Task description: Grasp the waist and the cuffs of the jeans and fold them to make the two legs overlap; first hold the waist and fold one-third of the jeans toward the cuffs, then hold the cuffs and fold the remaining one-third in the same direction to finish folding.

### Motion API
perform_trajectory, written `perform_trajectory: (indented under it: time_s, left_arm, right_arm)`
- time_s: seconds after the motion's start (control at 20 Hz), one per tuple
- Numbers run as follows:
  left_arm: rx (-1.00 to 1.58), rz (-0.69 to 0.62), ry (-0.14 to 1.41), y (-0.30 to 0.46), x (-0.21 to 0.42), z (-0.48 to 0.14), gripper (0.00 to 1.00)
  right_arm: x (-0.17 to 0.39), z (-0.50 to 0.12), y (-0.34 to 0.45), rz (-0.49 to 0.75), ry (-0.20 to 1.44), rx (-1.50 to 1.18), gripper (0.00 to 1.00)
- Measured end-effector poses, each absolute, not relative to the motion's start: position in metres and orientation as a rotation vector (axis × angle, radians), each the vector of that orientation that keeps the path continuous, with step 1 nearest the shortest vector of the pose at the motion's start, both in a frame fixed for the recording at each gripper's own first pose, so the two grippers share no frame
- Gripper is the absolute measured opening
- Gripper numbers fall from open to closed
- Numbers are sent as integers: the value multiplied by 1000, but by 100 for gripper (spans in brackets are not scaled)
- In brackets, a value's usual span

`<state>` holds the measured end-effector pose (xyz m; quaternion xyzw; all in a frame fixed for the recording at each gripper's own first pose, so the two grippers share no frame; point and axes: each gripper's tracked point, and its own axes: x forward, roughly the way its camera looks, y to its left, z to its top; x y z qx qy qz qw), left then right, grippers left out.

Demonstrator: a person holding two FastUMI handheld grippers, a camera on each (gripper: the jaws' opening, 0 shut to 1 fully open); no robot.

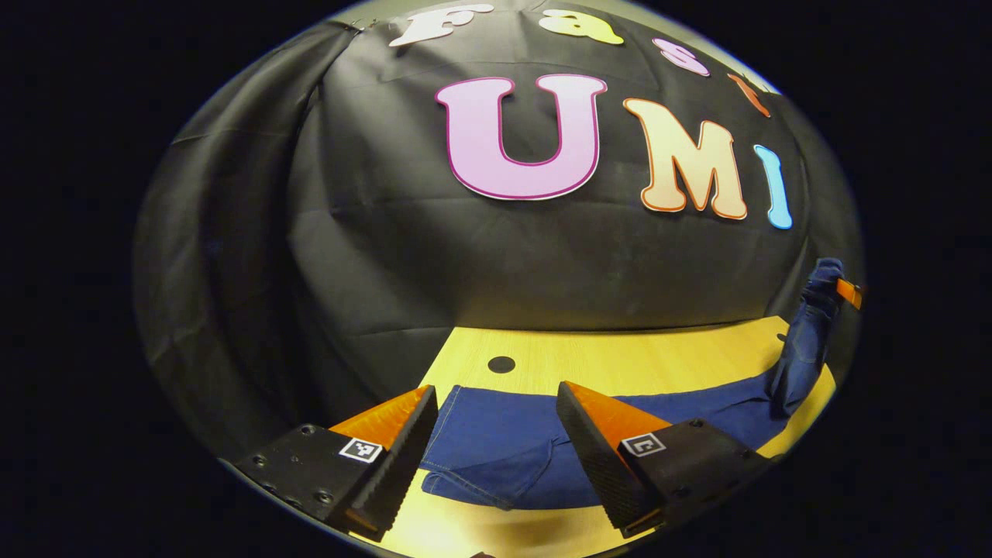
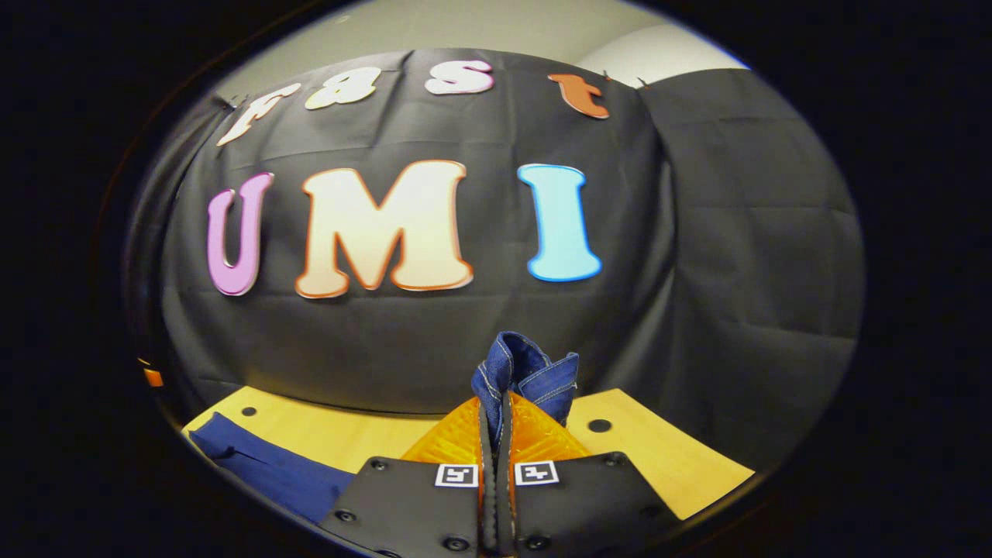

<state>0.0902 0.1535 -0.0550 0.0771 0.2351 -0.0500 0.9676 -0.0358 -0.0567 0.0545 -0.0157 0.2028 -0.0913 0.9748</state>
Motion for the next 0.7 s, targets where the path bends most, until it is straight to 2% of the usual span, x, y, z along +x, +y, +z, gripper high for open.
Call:
perform_trajectory:
  time_s: [0.3,0.55,0.7]
  left_arm:
    - [112,-153,528,187,84,-74,95]
    - [72,-180,589,205,79,-100,93]
    - [69,-201,652,210,77,-125,95]
  right_arm:
    - [-37,42,-68,-2,464,4,3]
    - [-32,-6,-75,156,635,-18,3]
    - [-31,4,-75,219,685,-62,3]
